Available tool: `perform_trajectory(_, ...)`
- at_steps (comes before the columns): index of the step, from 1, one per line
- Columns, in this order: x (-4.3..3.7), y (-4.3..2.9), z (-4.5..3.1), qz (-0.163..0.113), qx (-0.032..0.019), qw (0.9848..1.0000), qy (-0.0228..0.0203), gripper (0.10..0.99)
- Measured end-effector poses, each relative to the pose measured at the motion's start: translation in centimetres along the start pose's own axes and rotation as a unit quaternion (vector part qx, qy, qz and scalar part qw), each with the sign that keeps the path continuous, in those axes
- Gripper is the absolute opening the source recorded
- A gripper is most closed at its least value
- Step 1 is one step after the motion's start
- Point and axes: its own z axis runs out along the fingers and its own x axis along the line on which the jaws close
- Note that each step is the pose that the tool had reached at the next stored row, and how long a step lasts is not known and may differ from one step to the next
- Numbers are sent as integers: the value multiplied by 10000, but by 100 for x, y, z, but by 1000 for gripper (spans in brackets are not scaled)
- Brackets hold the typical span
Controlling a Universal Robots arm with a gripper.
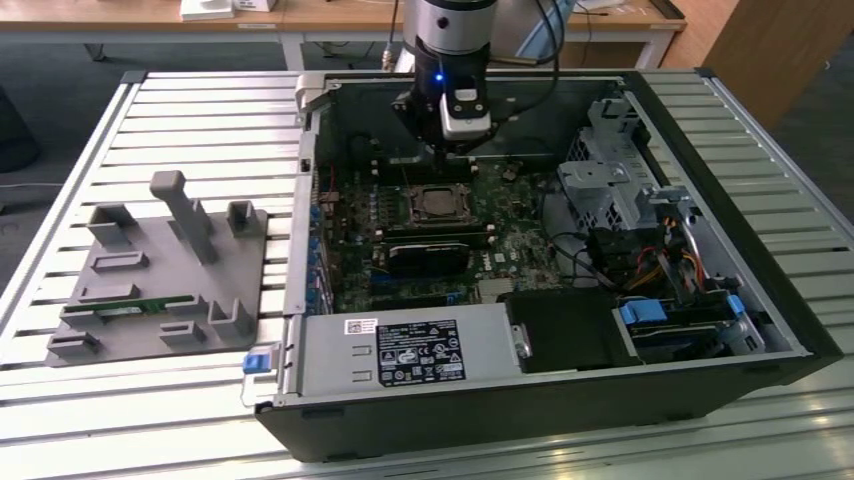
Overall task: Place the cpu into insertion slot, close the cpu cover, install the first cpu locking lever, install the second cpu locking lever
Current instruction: 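Install the first cpu locking lever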
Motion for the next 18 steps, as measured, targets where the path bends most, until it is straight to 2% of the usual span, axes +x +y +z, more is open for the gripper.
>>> perform_trajectory(5,0,0,0,-286,2,9996,12,106)
perform_trajectory(9,0,-1,0,-639,5,9980,27,106)
perform_trajectory(12,0,0,0,-915,7,9958,38,106)
perform_trajectory(18,0,-1,0,-1398,10,9902,58,106)
